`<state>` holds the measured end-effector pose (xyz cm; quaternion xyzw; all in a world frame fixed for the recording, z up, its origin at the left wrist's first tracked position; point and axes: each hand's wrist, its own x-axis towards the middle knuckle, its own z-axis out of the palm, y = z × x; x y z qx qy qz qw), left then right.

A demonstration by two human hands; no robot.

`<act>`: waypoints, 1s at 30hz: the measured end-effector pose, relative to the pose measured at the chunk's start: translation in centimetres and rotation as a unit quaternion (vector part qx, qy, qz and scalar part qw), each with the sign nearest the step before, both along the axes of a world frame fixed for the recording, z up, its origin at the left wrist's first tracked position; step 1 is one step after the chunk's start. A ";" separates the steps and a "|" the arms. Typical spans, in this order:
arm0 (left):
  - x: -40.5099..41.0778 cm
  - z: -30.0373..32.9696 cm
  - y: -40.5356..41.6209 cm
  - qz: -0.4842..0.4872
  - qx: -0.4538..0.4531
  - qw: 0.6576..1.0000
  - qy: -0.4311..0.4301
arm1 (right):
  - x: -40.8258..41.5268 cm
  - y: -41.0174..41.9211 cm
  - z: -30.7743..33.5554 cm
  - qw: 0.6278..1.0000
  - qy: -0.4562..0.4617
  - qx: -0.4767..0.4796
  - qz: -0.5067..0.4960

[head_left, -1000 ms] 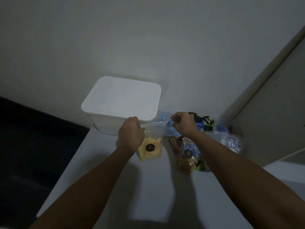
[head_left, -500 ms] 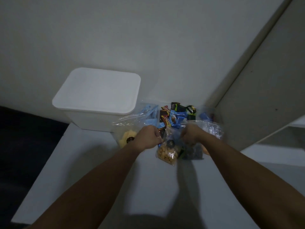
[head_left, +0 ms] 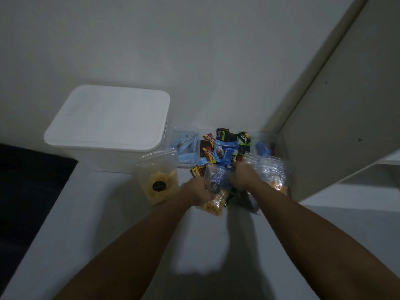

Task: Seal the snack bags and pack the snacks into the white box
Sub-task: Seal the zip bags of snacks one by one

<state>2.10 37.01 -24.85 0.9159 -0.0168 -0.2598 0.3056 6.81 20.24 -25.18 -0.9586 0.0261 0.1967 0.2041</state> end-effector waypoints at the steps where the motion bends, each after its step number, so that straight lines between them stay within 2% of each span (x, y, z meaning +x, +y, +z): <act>1: 0.0 -0.1 0.0 -0.001 0.005 1.000 0.002 | 0.1 0.0 0.1 1.000 0.001 0.010 -0.004; 5: 0.2 -0.1 0.3 0.014 0.005 1.000 0.002 | 0.5 -0.1 0.7 0.999 -0.011 0.046 -0.013; 8: 0.4 0.7 0.7 0.097 -0.063 0.993 0.021 | 0.2 -0.3 1.8 0.995 0.010 0.099 0.018; 11: 0.2 1.8 1.1 0.253 -0.182 0.945 0.096 | -0.7 -0.2 3.3 0.984 0.046 0.165 0.039; 14: -0.3 2.5 1.5 0.313 -0.225 0.912 0.139 | -1.8 0.2 4.3 0.979 0.067 0.188 0.052; 19: -1.7 3.1 2.2 0.298 -0.239 0.908 0.169 | -4.0 1.1 4.9 0.974 0.073 0.209 0.055; 23: -2.8 3.5 2.7 0.267 -0.224 0.920 0.176 | -5.0 1.7 4.9 0.981 0.038 0.167 0.094; 30: -3.5 6.2 4.3 0.224 -0.197 0.943 0.151 | -5.1 3.0 7.1 0.979 -0.125 0.122 0.105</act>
